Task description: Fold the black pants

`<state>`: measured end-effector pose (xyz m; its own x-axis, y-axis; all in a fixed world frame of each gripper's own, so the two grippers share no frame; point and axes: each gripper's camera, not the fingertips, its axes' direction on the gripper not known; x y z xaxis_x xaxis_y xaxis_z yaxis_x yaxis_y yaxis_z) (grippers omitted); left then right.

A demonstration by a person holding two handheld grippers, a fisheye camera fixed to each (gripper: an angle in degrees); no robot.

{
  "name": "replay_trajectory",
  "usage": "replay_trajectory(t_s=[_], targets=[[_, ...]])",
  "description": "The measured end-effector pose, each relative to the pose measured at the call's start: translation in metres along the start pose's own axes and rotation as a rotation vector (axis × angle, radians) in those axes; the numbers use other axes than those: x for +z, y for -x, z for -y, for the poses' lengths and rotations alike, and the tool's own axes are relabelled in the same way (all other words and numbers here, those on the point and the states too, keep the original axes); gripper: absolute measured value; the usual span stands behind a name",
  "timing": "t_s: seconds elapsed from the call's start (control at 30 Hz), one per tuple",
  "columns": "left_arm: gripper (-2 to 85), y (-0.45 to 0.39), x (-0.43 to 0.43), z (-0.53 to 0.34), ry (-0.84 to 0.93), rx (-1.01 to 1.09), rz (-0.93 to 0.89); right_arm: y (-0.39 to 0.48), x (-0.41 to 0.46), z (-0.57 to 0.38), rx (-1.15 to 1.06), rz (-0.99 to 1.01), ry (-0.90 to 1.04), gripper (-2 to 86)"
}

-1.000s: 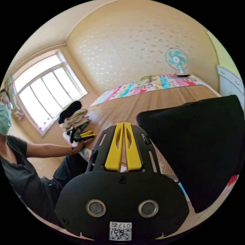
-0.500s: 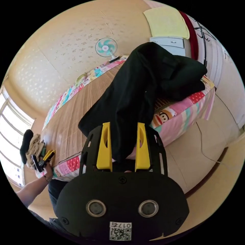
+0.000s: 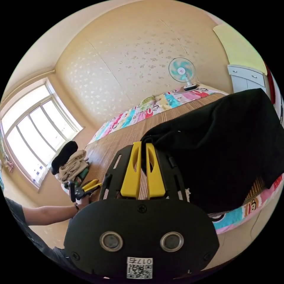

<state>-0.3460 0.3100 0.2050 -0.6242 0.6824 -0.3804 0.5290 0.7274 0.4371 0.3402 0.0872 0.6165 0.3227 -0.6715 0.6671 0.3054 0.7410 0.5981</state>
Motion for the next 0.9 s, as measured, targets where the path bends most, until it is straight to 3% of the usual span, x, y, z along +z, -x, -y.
replay_trajectory(t_s=[0.13,0.23,0.43,0.57,0.73,0.9], targets=[[11.6,0.001,0.001,-0.001,0.000,0.000,0.001,0.073,0.067,-0.055,-0.139,0.268,0.248,2.9],[11.5,0.001,0.002,-0.002,-0.003,0.000,0.002,0.110,0.103,-0.123,-0.226,0.326,0.459,3.4],[11.5,0.001,0.003,-0.003,-0.007,0.005,0.005,0.063,0.054,-0.163,-0.173,0.505,0.475,3.2],[11.1,-0.002,0.004,-0.003,-0.013,0.019,0.016,-0.012,0.007,-0.147,0.029,0.379,0.386,3.9],[10.5,-0.004,0.005,-0.003,-0.014,0.030,0.019,-0.095,-0.058,-0.130,0.380,0.014,0.207,8.9],[10.3,-0.005,0.006,-0.002,-0.014,0.030,0.020,-0.096,-0.063,-0.141,0.519,-0.041,0.079,10.6]])
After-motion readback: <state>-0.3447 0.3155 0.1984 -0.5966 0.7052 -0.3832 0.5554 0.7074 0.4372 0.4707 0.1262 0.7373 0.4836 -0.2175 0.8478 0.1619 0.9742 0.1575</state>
